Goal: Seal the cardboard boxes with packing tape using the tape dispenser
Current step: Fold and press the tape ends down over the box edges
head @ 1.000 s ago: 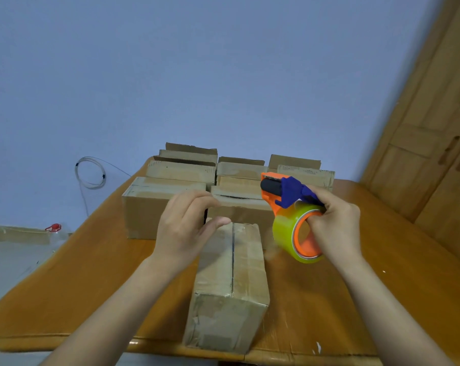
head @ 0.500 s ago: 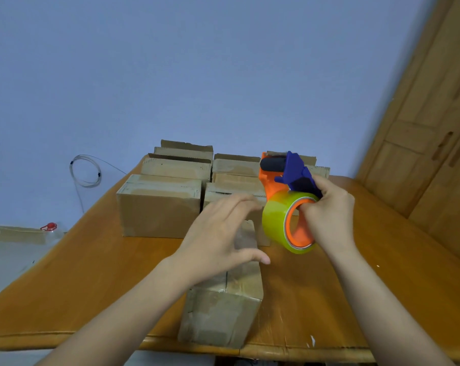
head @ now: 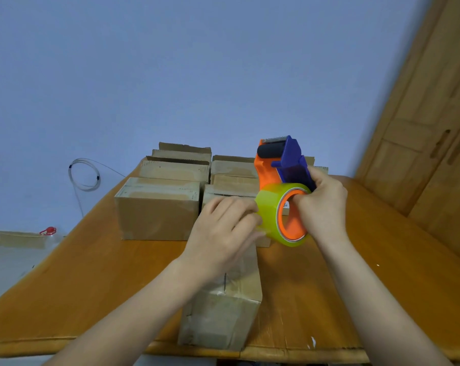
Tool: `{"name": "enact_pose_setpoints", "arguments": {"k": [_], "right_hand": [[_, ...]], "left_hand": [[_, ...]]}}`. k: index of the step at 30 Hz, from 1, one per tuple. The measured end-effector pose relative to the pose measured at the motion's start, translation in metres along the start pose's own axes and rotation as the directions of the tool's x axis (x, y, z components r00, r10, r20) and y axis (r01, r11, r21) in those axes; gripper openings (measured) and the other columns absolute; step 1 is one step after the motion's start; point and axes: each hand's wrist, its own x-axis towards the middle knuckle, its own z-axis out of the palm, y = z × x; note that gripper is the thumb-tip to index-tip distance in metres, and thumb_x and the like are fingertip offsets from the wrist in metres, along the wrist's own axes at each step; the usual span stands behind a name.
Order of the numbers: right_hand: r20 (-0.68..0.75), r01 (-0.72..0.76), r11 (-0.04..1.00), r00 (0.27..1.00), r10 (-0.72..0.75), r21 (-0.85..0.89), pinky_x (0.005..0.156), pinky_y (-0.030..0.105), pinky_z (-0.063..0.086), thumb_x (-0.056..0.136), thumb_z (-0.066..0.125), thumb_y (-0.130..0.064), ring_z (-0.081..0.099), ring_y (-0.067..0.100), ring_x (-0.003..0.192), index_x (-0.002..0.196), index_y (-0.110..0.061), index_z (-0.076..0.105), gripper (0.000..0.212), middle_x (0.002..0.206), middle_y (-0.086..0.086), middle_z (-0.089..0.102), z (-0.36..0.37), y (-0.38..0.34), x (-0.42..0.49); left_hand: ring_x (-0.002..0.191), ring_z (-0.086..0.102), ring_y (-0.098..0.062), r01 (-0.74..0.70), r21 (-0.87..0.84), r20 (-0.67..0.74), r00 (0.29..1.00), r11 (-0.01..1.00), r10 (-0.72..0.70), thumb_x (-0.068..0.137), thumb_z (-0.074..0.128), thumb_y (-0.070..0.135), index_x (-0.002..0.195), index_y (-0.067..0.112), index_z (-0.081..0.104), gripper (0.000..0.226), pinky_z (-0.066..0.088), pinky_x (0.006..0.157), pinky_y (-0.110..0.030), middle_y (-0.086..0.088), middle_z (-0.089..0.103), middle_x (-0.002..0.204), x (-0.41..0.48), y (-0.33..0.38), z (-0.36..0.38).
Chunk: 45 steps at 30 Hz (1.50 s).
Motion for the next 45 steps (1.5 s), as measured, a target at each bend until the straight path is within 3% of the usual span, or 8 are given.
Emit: {"name": "enact_pose_setpoints", "arguments": {"k": [3,12,17,20,23,26,37,45], "right_hand": [[0.013,0.009,1.0,1.0,-0.008,-0.012,0.059,0.003,0.038,0.073,0.062,0.011,0.056,0.01,0.074,0.113,-0.018,0.07,0.049,0.079,-0.012,0.061,0.001,0.003,-0.002],[0.145,0.092,0.987,0.987,-0.073,-0.132,0.059,0.003,0.04,0.072,0.061,0.012,0.059,0.016,0.075,0.113,-0.017,0.069,0.05,0.081,-0.003,0.067,-0.003,0.026,-0.009],[0.227,0.143,0.969,0.969,-0.096,-0.2,0.065,0.034,0.049,0.072,0.06,0.01,0.063,0.028,0.077,0.109,-0.015,0.068,0.045,0.083,0.006,0.07,-0.01,0.037,-0.013],[0.308,0.272,0.916,0.935,-0.178,-0.296,0.066,0.034,0.051,0.067,0.053,0.009,0.066,0.029,0.082,0.104,-0.019,0.071,0.05,0.085,0.003,0.072,-0.019,0.051,-0.018],[0.349,0.166,0.963,0.933,-0.085,-0.211,0.066,0.009,0.044,0.064,0.052,0.021,0.065,0.007,0.081,0.101,-0.019,0.072,0.058,0.081,-0.007,0.071,-0.029,0.059,-0.029],[0.356,0.1,0.983,0.934,-0.039,-0.155,0.065,0.002,0.04,0.064,0.054,0.023,0.058,-0.012,0.078,0.099,-0.024,0.072,0.061,0.078,-0.017,0.067,-0.034,0.057,-0.031],[0.519,0.012,0.999,0.855,0.008,-0.035,0.064,0.006,0.043,0.068,0.051,0.022,0.061,-0.012,0.077,0.088,-0.041,0.065,0.068,0.075,-0.028,0.067,-0.03,0.05,-0.032],[0.579,-0.057,0.997,0.815,0.018,0.049,0.073,0.024,0.053,0.072,0.053,0.02,0.067,0.007,0.085,0.097,-0.032,0.069,0.06,0.086,-0.01,0.073,-0.028,0.052,-0.035]], "left_hand": [[0.089,0.059,-0.024,-0.046,-0.032,0.002,0.999,0.998,0.046,0.092,0.065,0.016,0.088,0.01,0.062,0.008,0.048,0.082,-0.037,-0.01,0.068,0.093,0.001,-0.003,-0.002],[0.074,0.057,-0.015,-0.019,-0.179,0.233,0.971,0.984,0.061,0.095,0.054,0.024,0.08,0.012,0.067,0.023,0.044,0.091,-0.034,0.002,0.065,0.079,0.006,-0.007,-0.01],[0.077,0.055,-0.012,0.07,-0.308,0.368,0.928,0.949,0.051,0.094,0.05,0.025,0.083,0.011,0.064,0.023,0.043,0.088,-0.032,0.001,0.064,0.08,0.008,0.001,-0.009],[0.076,0.048,-0.006,0.235,-0.347,0.415,0.907,0.908,-0.076,0.091,0.049,0.027,0.084,0.01,0.062,0.022,0.042,0.07,-0.021,0.002,0.059,0.08,0.014,-0.016,-0.019],[0.081,0.043,0.005,0.294,-0.339,0.563,0.824,0.893,-0.057,0.09,0.042,0.037,0.088,0.016,0.061,0.028,0.04,0.067,-0.015,0.014,0.052,0.084,0.019,-0.033,-0.029],[0.086,0.049,0.0,0.319,-0.422,0.597,0.802,0.849,-0.004,0.092,0.045,0.033,0.091,0.016,0.058,0.021,0.046,0.073,-0.022,0.013,0.054,0.089,0.025,-0.031,-0.03],[0.083,0.064,-0.008,0.38,-0.49,0.661,0.748,0.785,0.051,0.088,0.068,0.009,0.09,0.008,0.069,0.003,0.051,0.079,-0.029,0.001,0.069,0.087,0.066,-0.048,-0.032],[0.086,0.064,-0.005,0.331,-0.511,0.63,0.772,0.793,0.084,0.087,0.068,0.007,0.091,0.01,0.072,0.006,0.044,0.078,-0.007,0.011,0.068,0.086,0.073,-0.053,-0.033]]}}
